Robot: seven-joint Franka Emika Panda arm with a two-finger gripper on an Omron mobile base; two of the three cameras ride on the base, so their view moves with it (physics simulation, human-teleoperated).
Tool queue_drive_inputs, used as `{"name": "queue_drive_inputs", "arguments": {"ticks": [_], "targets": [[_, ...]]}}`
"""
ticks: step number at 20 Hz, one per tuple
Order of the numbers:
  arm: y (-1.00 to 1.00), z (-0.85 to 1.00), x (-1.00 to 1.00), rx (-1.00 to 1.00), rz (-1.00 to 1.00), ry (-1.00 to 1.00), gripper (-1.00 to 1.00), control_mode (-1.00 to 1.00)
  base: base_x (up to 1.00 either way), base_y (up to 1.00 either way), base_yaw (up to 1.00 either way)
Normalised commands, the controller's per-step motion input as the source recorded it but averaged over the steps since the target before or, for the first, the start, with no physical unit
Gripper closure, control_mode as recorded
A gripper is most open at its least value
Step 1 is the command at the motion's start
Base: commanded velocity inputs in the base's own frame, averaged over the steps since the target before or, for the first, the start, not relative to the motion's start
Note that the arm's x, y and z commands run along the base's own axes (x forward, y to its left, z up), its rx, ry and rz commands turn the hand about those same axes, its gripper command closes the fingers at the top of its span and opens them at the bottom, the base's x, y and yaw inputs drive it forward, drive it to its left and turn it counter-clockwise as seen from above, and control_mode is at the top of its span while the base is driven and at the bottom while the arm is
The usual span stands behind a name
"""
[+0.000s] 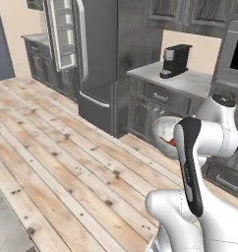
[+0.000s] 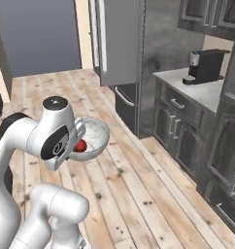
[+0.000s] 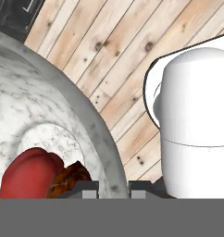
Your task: Pick the chicken drumstick and bell pepper from their plates and place them in the bowl. Then put the bowl in the fridge.
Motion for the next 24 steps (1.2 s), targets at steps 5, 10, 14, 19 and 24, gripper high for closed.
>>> {"name": "queue_drive_inputs", "arguments": {"ticks": [5,10,14,19,24], "targets": [[0.00,0.00,0.00,0.00,0.00,0.00,1.00,1.00,0.81,0.01,0.41],[0.00,0.00,0.00,0.00,0.00,0.00,1.00,1.00,0.82,0.02,0.39],[0.00,0.00,0.00,0.00,0.00,0.00,1.00,1.00,0.83,0.02,0.39],[0.00,0.00,0.00,0.00,0.00,0.00,1.00,1.00,0.86,0.04,0.35],[0.00,0.00,0.00,0.00,0.00,0.00,1.00,1.00,0.92,0.05,0.27]]}}
